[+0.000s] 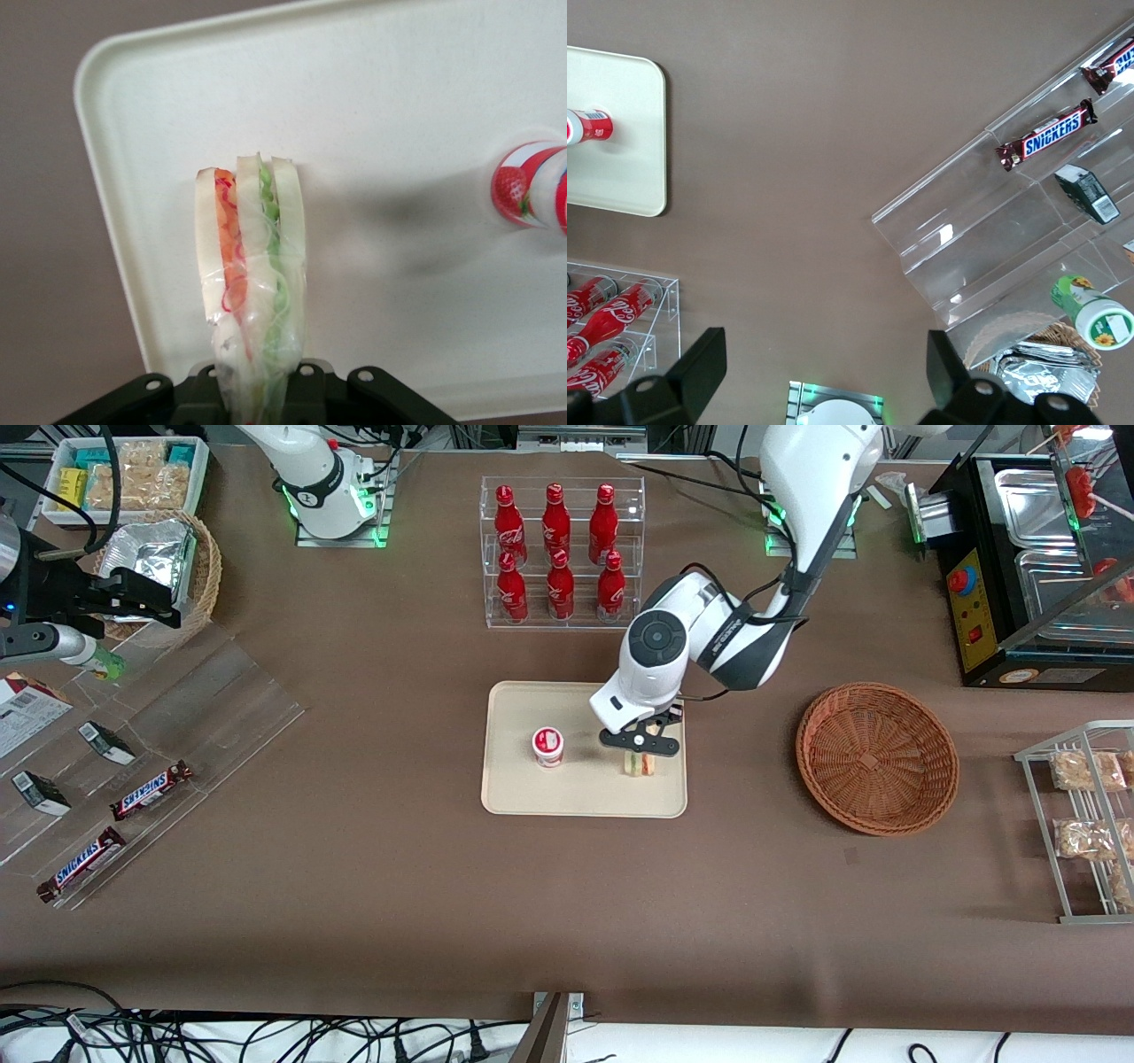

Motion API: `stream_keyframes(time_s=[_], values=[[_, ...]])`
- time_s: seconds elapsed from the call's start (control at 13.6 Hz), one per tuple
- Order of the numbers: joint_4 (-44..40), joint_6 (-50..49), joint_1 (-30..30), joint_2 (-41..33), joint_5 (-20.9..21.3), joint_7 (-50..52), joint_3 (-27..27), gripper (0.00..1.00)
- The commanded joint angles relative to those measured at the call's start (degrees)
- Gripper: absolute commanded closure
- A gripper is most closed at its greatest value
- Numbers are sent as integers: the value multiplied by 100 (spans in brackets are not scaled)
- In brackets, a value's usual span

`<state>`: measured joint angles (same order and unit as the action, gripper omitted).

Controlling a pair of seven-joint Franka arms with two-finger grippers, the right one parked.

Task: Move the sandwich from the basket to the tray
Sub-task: 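Carry the sandwich with the left gripper over the cream tray, then lower the sandwich onto the tray beside the cup and open the left gripper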

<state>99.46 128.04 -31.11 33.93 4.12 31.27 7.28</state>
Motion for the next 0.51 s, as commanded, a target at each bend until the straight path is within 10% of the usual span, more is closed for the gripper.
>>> stream_keyframes(time_s=[0.0,0.15,0.37,0.44], values=[[-49,55,-106,113,387,160,-78,91],[-49,99,-106,123,406,222,-78,75],[-67,99,-106,105,406,239,-78,9],[-93,90,-115,79,406,326,-78,0]])
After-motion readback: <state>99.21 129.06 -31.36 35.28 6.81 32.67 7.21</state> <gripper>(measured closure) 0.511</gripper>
